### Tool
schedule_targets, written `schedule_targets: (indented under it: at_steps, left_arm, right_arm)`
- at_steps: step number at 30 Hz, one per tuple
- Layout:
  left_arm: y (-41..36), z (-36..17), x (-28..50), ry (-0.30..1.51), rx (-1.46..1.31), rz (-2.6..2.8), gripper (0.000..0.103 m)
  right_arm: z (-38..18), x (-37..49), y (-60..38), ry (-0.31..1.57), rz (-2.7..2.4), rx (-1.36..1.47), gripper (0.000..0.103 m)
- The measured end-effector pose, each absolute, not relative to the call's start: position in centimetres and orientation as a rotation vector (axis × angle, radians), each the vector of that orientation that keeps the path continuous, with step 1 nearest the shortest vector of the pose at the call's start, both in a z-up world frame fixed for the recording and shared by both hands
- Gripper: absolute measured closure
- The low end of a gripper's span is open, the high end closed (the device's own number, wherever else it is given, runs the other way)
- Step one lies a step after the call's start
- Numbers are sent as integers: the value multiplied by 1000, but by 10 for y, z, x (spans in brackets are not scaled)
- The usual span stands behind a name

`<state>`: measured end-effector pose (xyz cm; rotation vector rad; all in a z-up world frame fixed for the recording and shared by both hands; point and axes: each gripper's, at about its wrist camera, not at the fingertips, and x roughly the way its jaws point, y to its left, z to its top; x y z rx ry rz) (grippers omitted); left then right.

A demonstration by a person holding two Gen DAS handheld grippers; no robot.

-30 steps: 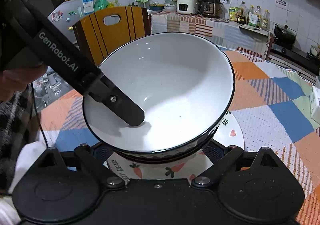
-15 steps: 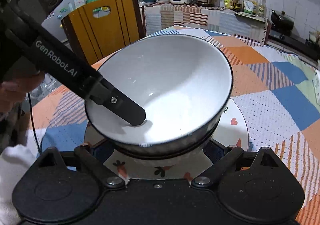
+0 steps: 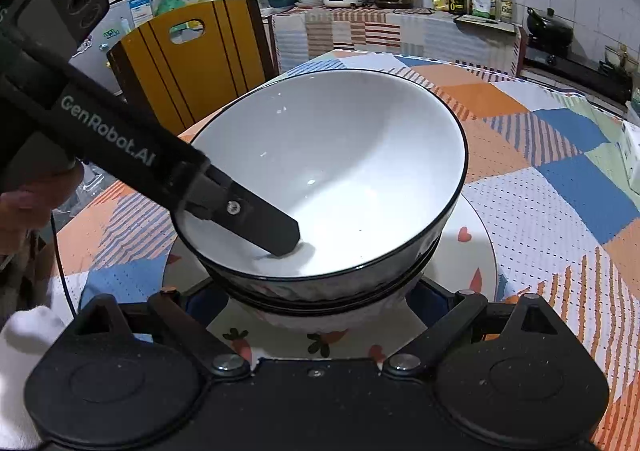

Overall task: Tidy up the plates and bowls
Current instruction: 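Lift the bowl stack with the left tool and lower it onto the bunny plate, then open the left tool and withdraw from the bowls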

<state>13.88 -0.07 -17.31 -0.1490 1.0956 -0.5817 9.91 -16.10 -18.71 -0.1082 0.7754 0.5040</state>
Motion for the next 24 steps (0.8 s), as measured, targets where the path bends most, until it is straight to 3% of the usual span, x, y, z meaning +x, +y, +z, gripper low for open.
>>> schedule_targets:
  at_steps: [9, 14, 24]
  left_arm:
    - [0, -168, 132, 1045, -116, -517, 48]
    - [9, -146, 114, 967, -70, -466, 42]
    - [6, -88, 59, 850, 26, -365, 39]
  right_arm:
    - [-187, 97, -159, 800, 449, -93, 6]
    - [-181, 77, -168, 794, 400, -41, 6]
    - [-140, 39, -189, 715, 333, -46, 6]
